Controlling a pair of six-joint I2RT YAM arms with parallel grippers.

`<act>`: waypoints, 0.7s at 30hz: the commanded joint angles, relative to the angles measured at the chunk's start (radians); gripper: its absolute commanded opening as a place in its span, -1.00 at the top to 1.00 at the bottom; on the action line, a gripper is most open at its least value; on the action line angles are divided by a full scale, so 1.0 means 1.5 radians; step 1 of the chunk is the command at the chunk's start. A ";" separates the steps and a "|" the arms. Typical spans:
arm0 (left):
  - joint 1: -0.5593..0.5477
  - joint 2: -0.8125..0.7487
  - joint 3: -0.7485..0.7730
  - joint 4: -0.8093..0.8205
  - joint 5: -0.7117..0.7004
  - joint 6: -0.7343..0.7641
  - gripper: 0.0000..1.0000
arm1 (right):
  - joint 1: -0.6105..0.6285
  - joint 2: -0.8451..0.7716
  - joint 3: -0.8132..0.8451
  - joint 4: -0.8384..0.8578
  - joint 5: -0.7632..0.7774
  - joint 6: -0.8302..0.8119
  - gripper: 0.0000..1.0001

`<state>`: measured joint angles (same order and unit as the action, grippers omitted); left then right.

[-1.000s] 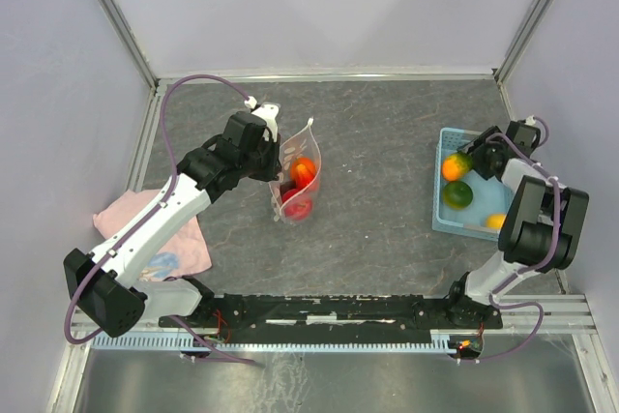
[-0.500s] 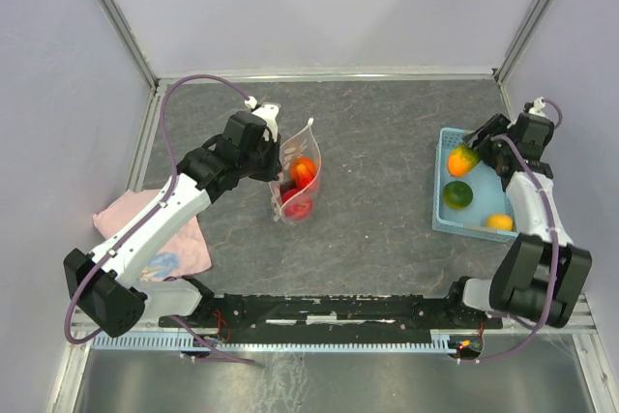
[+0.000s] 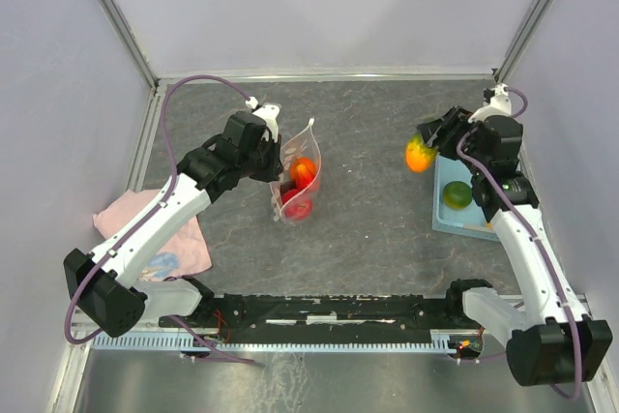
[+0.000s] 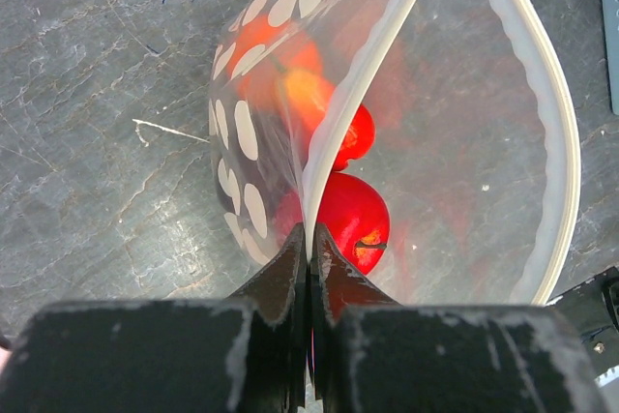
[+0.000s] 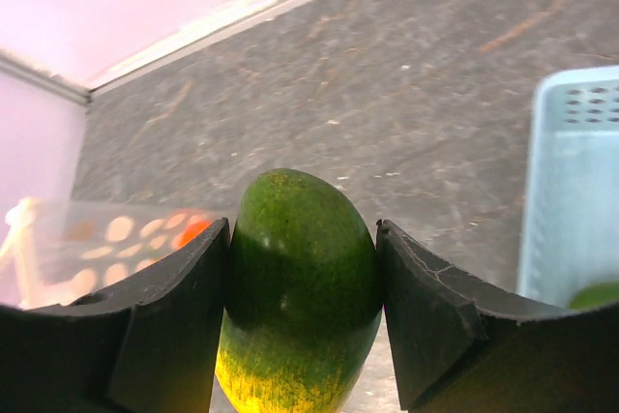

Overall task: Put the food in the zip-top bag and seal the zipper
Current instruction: Pick up the fake fruit from the bin.

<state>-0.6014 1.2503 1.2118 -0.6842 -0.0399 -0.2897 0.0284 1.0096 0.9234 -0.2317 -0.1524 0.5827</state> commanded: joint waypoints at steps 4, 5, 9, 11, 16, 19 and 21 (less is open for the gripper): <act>0.004 0.004 0.007 0.021 0.021 -0.002 0.95 | 0.127 -0.022 0.025 0.110 0.043 0.034 0.26; 0.004 0.004 0.007 0.021 0.022 -0.002 0.95 | 0.148 -0.019 0.027 0.125 0.045 0.034 0.26; 0.005 0.002 0.008 0.021 0.030 -0.004 0.95 | 0.234 0.016 0.045 0.177 0.061 0.033 0.25; 0.005 0.001 0.008 0.022 0.030 -0.004 0.95 | 0.292 0.038 0.056 0.205 0.078 0.024 0.25; 0.006 0.002 0.007 0.023 0.034 -0.005 0.95 | 0.394 0.091 0.098 0.247 0.118 -0.010 0.24; 0.006 0.003 0.006 0.023 0.035 -0.006 0.95 | 0.460 0.117 0.125 0.269 0.173 -0.045 0.25; 0.006 0.003 0.007 0.023 0.036 -0.007 0.95 | 0.496 0.132 0.134 0.290 0.202 -0.063 0.25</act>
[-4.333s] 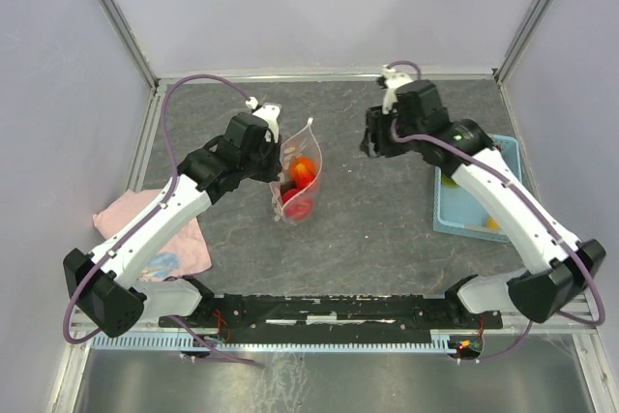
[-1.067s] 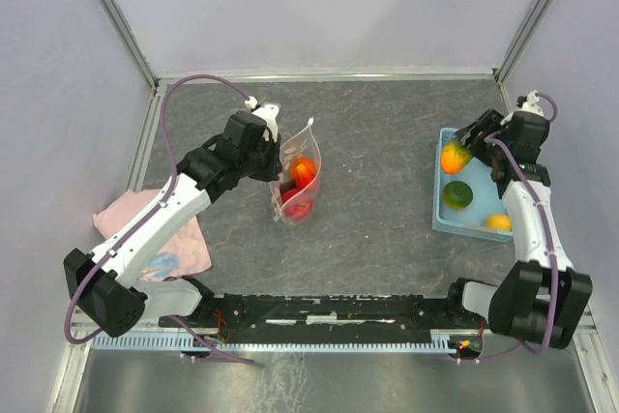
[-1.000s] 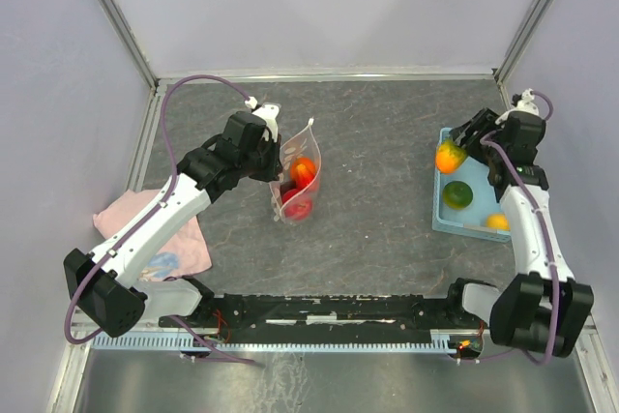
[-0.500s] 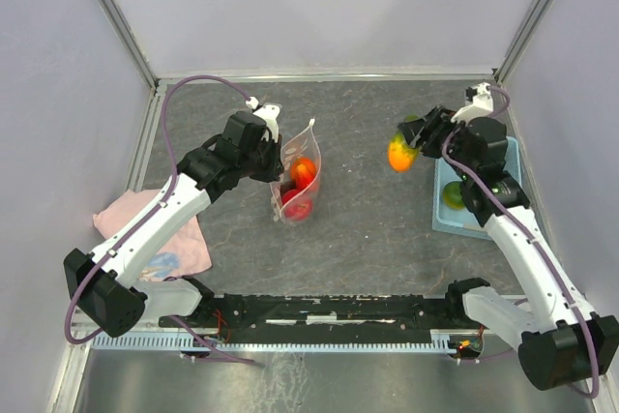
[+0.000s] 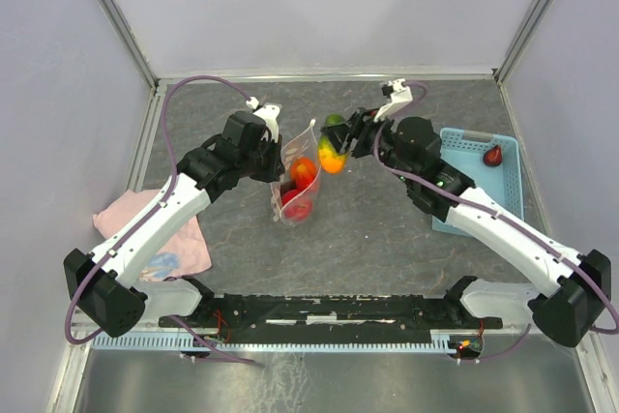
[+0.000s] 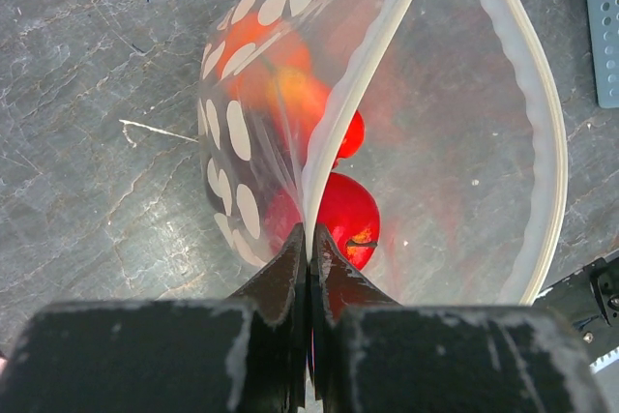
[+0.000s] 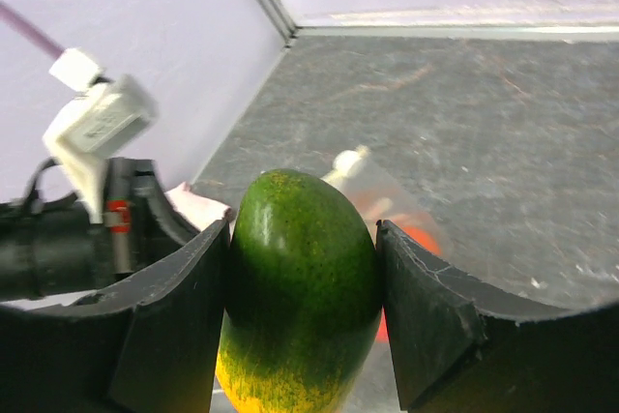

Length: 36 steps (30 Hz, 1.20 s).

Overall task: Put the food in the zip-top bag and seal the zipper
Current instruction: Pick up the fake fruit from the bin, then place the fake fruit in the zipper food storage bag.

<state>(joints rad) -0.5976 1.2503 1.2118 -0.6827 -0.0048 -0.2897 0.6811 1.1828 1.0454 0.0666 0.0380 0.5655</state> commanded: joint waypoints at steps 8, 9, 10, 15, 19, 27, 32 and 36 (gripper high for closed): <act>0.004 0.005 0.006 0.022 0.014 -0.009 0.95 | 0.178 0.097 0.059 0.198 0.203 -0.112 0.25; 0.005 0.005 0.006 0.023 0.014 -0.009 0.95 | 0.185 0.108 0.056 0.211 0.218 -0.118 0.25; 0.004 0.005 0.006 0.023 0.013 -0.010 0.95 | 0.190 0.118 0.052 0.225 0.231 -0.124 0.25; 0.005 0.004 0.006 0.022 0.012 -0.009 0.95 | 0.207 0.147 0.019 0.282 0.280 -0.143 0.25; 0.005 0.004 0.006 0.023 0.014 -0.011 0.95 | 0.212 0.165 -0.001 0.303 0.308 -0.145 0.25; 0.006 0.004 0.006 0.022 0.008 -0.013 0.95 | 0.217 0.189 -0.055 0.357 0.338 -0.122 0.25; 0.009 0.005 0.006 0.022 0.010 -0.014 0.95 | 0.217 0.210 -0.044 0.348 0.340 -0.123 0.20; 0.009 0.004 0.005 0.021 0.010 -0.014 0.95 | 0.218 0.233 -0.029 0.338 0.342 -0.127 0.02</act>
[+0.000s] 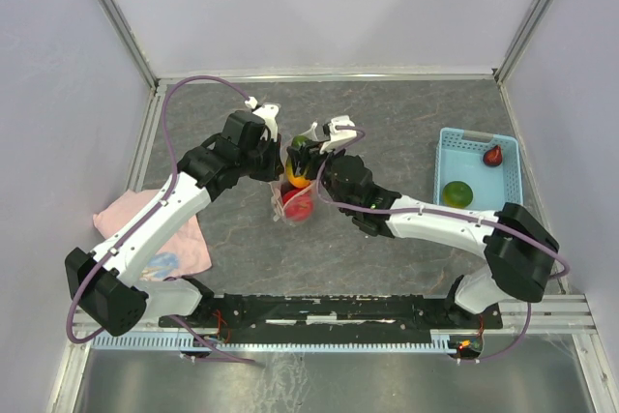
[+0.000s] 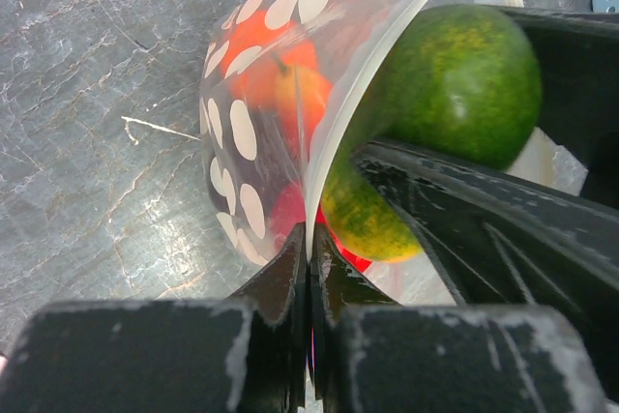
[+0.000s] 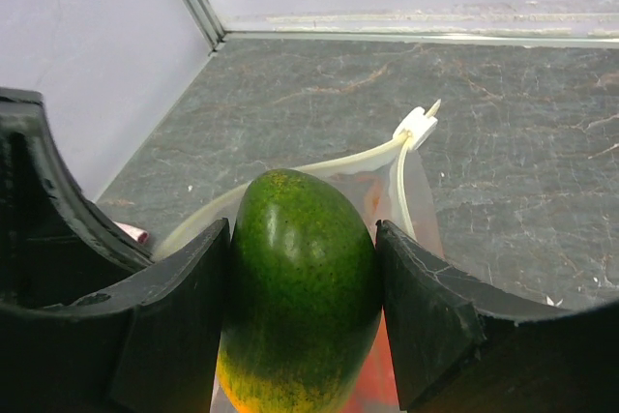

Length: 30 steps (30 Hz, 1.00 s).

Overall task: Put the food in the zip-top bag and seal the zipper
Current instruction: Place the fake fruit in the zipper food storage bag.

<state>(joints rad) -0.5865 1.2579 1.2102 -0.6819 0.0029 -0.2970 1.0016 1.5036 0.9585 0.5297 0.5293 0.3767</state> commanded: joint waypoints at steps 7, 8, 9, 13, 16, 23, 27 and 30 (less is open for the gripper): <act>0.002 -0.001 0.006 0.021 0.007 -0.010 0.95 | 0.004 0.044 0.050 0.005 0.042 -0.003 -0.33; 0.002 -0.001 0.006 0.021 0.007 -0.010 0.95 | 0.003 0.048 0.055 -0.001 0.051 -0.006 -0.35; 0.002 -0.001 0.006 0.021 0.007 -0.009 0.95 | 0.004 0.053 0.060 -0.006 0.058 -0.009 -0.36; 0.002 -0.001 0.006 0.021 0.007 -0.010 0.95 | 0.003 0.077 0.096 -0.043 0.084 -0.021 -0.51; 0.002 -0.001 0.006 0.021 0.007 -0.010 0.95 | 0.004 0.084 0.107 -0.053 0.077 -0.021 -0.59; 0.002 -0.002 0.006 0.021 0.008 -0.010 0.95 | 0.003 0.032 0.108 -0.124 0.060 -0.017 -0.68; 0.002 -0.003 0.006 0.020 0.007 -0.010 0.95 | 0.003 -0.022 0.130 -0.227 0.044 -0.034 -0.67; 0.003 -0.002 0.006 0.021 0.006 -0.010 0.95 | 0.002 -0.054 0.151 -0.306 0.039 -0.051 -0.65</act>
<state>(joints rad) -0.5846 1.2579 1.2102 -0.6788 0.0029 -0.2970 1.0016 1.5288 1.0908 0.2169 0.5980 0.3439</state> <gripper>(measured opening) 0.042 0.833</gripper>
